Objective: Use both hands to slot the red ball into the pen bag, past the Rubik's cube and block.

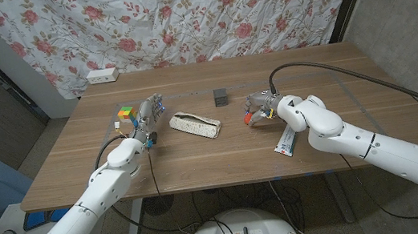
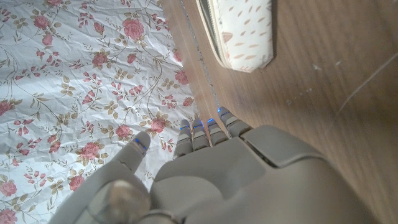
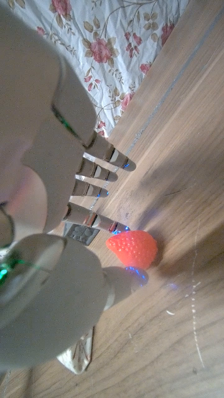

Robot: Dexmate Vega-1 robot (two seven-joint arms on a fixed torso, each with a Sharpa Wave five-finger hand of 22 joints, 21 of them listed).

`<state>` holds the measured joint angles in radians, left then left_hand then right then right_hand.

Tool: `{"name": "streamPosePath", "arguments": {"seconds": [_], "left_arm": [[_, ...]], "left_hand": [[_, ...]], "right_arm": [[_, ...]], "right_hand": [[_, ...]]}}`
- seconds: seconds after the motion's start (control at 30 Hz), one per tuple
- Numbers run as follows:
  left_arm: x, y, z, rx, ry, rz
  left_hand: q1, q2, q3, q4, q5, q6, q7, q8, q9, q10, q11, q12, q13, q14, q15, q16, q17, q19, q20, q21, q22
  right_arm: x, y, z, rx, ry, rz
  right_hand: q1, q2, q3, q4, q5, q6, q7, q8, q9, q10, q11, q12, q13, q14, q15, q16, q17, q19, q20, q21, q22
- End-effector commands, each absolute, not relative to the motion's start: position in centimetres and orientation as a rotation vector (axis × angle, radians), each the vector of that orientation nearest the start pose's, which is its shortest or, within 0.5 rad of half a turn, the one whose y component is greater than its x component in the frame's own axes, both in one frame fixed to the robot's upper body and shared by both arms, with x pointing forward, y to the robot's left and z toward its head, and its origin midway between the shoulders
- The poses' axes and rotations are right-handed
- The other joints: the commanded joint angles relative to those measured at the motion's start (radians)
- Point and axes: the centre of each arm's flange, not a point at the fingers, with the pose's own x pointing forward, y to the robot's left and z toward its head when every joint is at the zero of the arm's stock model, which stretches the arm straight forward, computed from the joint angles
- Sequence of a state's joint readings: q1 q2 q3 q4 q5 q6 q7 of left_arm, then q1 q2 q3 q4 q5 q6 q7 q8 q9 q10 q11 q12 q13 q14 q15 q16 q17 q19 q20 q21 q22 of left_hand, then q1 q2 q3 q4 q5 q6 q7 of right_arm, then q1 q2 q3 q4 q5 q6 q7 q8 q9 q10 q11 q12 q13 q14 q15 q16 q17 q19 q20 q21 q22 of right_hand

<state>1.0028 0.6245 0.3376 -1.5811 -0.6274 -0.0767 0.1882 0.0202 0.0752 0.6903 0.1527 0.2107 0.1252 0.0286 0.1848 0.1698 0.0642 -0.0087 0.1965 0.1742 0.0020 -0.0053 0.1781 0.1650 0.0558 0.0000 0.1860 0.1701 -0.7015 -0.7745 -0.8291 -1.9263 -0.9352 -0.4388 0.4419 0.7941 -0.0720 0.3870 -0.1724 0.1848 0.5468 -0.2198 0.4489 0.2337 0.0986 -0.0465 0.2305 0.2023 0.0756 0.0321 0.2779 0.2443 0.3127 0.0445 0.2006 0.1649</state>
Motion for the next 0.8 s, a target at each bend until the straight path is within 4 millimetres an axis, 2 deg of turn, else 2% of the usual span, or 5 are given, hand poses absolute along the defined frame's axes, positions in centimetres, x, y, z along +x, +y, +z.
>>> {"name": "streamPosePath", "arguments": {"seconds": [0.03,0.8], "left_arm": [[61.5,29.7,-5.8,0.015,-0.451,-0.079],[62.4,29.7,-4.7,0.035,-0.448,-0.099]], "left_hand": [[-0.009,0.085,0.007,-0.002,-0.001,0.007,0.003,-0.003,0.005,0.008,0.005,-0.003,0.003,0.003,-0.004,0.000,0.006,0.007,0.003,0.007,0.001],[-0.010,0.084,0.009,-0.001,-0.001,0.009,0.003,-0.002,0.005,0.008,0.005,-0.003,0.003,0.003,-0.002,0.000,0.006,0.006,0.004,0.007,0.001]], "right_arm": [[58.8,-15.1,-2.2,-1.827,-0.388,0.115],[58.9,-15.1,-1.7,-1.817,-0.439,0.103]], "right_hand": [[0.029,0.005,0.012,0.000,-0.002,0.024,0.001,0.015,0.003,0.013,0.000,0.000,0.003,0.008,-0.004,0.008,0.002,0.012,-0.002,0.002,0.004],[0.074,0.008,0.015,0.004,-0.004,0.176,0.001,0.088,0.017,0.071,-0.007,0.005,0.003,0.041,-0.031,0.020,0.009,0.044,-0.014,-0.001,0.004]]}}
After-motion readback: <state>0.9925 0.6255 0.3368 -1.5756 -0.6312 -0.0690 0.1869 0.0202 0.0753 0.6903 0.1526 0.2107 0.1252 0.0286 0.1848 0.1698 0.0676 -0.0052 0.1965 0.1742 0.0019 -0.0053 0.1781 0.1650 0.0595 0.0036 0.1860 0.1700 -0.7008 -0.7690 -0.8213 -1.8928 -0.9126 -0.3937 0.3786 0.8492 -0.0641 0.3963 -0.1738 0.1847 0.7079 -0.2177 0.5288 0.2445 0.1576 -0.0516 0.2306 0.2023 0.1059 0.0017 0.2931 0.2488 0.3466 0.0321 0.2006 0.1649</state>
